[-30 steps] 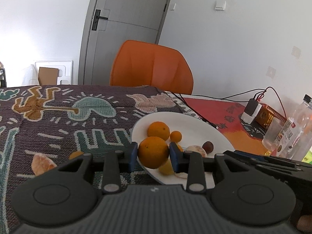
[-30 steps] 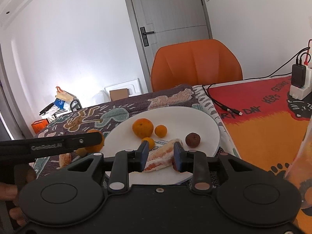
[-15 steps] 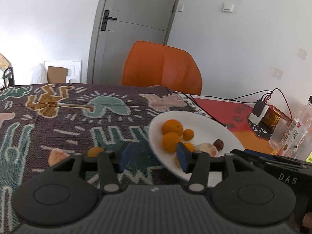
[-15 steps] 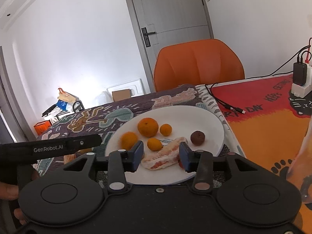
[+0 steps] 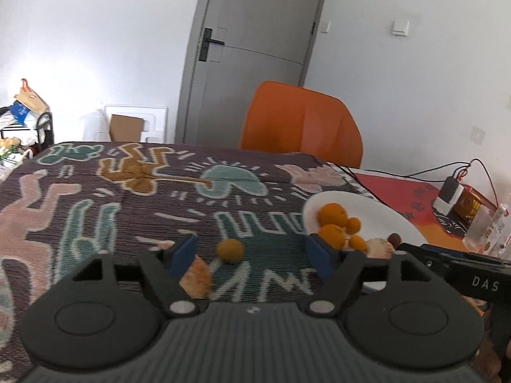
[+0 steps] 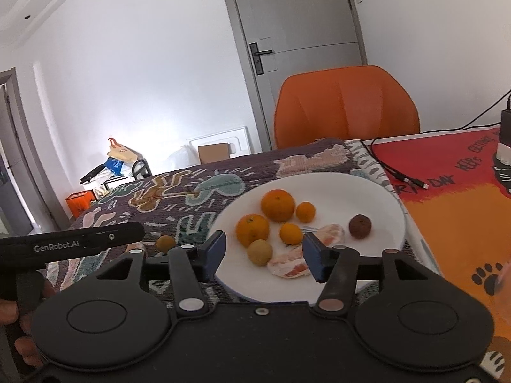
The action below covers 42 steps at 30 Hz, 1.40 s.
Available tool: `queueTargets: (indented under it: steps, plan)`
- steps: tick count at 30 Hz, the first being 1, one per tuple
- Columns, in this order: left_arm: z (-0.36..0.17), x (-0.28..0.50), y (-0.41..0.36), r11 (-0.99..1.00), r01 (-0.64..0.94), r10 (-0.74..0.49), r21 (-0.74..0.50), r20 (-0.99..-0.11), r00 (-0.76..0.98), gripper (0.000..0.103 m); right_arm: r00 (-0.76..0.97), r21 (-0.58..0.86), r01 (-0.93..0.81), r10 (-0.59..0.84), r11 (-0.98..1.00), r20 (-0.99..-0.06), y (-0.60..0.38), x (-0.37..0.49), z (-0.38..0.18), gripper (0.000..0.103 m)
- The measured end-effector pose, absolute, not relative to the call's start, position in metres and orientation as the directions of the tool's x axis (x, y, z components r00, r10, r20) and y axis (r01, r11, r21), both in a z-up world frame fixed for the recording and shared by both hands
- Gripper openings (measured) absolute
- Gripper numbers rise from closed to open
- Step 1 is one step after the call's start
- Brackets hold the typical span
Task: Organize fruits
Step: 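Withdraw both tools toward the peeled pomelo segment and last kumquat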
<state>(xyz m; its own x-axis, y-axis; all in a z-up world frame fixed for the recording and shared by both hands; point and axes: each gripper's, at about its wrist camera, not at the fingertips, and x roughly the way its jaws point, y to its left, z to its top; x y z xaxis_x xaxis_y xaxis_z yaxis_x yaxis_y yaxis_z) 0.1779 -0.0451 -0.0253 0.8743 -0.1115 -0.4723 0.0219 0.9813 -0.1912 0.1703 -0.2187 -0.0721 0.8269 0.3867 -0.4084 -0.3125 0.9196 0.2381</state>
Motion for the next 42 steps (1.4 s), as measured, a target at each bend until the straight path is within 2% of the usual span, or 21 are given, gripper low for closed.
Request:
queueTargets:
  steps: [7, 9, 13, 33, 34, 38, 42]
  plan:
    - [-0.026, 0.169, -0.027, 0.985, -0.026, -0.06, -0.171, -0.475, 0.878, 0.085, 0.833, 0.218, -0.33, 0.392, 0.918, -0.391, -0.203, 0.167, -0.069, 0.089]
    - [-0.027, 0.167, -0.023, 0.985, -0.033, -0.052, -0.168, -0.478, 0.877, 0.086, 0.836, 0.212, -0.334, 0.393, 0.918, -0.383, -0.2, 0.166, -0.067, 0.103]
    - [-0.032, 0.167, -0.017, 0.986, -0.057, -0.03, -0.158, -0.498, 0.867, 0.092, 0.838, 0.201, -0.333, 0.387, 0.921, -0.385, -0.194, 0.167, -0.066, 0.103]
    - [-0.056, 0.189, -0.009, 0.982, -0.099, -0.007, -0.163, -0.55, 0.835, 0.092, 0.778, 0.173, -0.431, 0.462, 0.886, -0.426, -0.161, 0.18, -0.067, 0.103]
    - [-0.057, 0.191, -0.009, 0.98, -0.103, -0.007, -0.169, -0.55, 0.835, 0.092, 0.773, 0.181, -0.435, 0.469, 0.882, -0.427, -0.16, 0.183, -0.067, 0.102]
    - [-0.058, 0.199, -0.011, 0.979, -0.098, -0.015, -0.177, -0.549, 0.836, 0.09, 0.756, 0.201, -0.442, 0.484, 0.874, -0.441, -0.158, 0.193, -0.066, 0.088]
    - [-0.061, 0.208, -0.013, 0.978, -0.103, -0.017, -0.181, -0.561, 0.828, 0.084, 0.751, 0.217, -0.436, 0.486, 0.873, -0.447, -0.159, 0.199, -0.068, 0.086]
